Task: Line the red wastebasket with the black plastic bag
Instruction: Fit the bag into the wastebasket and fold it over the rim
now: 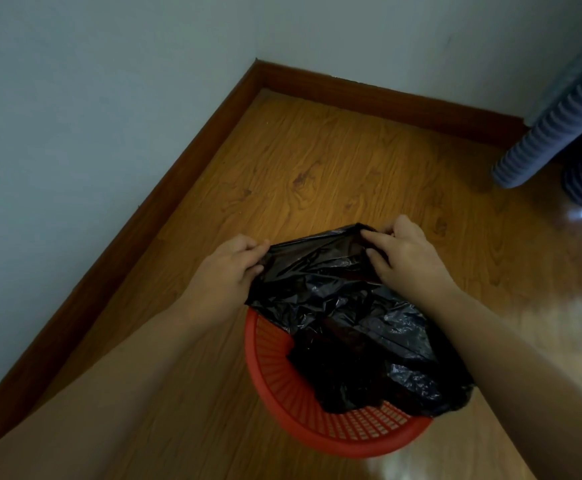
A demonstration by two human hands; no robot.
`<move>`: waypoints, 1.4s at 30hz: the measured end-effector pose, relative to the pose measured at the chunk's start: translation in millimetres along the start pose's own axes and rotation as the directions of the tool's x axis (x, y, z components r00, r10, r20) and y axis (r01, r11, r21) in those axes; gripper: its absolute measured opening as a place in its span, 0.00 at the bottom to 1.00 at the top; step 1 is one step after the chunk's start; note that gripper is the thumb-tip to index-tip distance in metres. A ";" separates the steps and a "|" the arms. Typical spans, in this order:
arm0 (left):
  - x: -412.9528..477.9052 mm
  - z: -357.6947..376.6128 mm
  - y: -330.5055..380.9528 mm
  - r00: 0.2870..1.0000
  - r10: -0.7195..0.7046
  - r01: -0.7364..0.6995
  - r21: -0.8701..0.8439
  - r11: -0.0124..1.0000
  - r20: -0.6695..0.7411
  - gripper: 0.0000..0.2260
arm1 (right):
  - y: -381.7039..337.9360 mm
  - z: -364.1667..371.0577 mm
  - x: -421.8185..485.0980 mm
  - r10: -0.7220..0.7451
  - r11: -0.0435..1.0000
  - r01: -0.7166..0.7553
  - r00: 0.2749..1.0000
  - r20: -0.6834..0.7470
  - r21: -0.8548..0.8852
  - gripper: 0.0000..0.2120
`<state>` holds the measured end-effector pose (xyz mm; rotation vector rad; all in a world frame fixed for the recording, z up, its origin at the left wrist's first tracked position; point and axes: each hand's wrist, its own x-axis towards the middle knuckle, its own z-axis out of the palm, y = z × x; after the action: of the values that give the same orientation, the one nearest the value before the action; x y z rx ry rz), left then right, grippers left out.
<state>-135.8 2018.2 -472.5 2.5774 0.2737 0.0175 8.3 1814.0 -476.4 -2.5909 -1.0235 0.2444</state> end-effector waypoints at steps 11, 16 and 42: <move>-5.0 12.6 9.4 0.967 -0.201 0.188 -0.093 0.978 -0.157 0.12 | 37.8 -1.1 -36.0 0.254 0.924 -0.272 0.962 0.103 0.269 0.11; 7.8 3.2 60.5 0.983 0.166 -0.174 -0.127 0.976 -0.071 0.17 | 38.8 5.4 -40.9 0.279 0.883 -0.278 0.959 0.054 0.378 0.09; -22.7 7.4 18.1 0.946 0.298 -0.263 0.234 0.936 -0.130 0.09 | 74.3 4.9 -58.9 0.715 0.495 -0.437 0.696 -0.065 0.751 0.11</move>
<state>-154.1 1994.8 -468.4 2.8135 -0.0411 0.3227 11.0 1724.2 -506.8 -2.0288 0.1707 0.2224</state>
